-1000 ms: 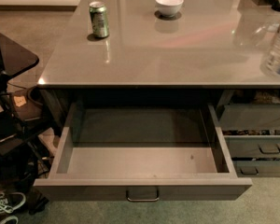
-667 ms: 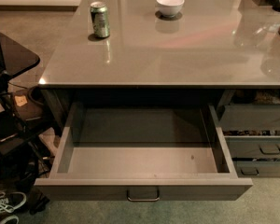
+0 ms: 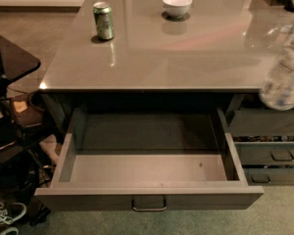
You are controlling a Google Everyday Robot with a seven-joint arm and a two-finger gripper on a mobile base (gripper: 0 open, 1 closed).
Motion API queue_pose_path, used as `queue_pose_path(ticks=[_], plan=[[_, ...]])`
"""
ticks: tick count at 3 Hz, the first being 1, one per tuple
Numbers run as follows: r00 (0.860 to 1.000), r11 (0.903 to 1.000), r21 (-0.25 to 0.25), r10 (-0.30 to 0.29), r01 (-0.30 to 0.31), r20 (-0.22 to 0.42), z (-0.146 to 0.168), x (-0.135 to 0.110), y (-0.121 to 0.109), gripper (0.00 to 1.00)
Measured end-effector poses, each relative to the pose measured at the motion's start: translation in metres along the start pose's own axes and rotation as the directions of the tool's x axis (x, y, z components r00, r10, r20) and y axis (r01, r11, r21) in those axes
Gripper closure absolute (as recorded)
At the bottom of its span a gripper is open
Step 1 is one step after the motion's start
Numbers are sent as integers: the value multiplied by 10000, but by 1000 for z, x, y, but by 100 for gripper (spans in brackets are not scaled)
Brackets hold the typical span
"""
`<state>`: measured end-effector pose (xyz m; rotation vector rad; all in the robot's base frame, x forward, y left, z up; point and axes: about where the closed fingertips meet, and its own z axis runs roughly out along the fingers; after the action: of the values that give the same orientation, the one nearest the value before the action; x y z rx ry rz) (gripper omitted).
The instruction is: Place blue plastic bottle into top drawer
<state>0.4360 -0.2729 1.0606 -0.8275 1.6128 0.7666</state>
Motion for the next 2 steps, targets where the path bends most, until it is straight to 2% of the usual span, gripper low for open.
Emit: queue_pose_path(ticks=[1, 2], plan=[[9970, 9724, -2310, -148, 321, 761, 57, -30, 86, 100], [9971, 9751, -2192, -172, 330, 735, 60, -27, 85, 100]])
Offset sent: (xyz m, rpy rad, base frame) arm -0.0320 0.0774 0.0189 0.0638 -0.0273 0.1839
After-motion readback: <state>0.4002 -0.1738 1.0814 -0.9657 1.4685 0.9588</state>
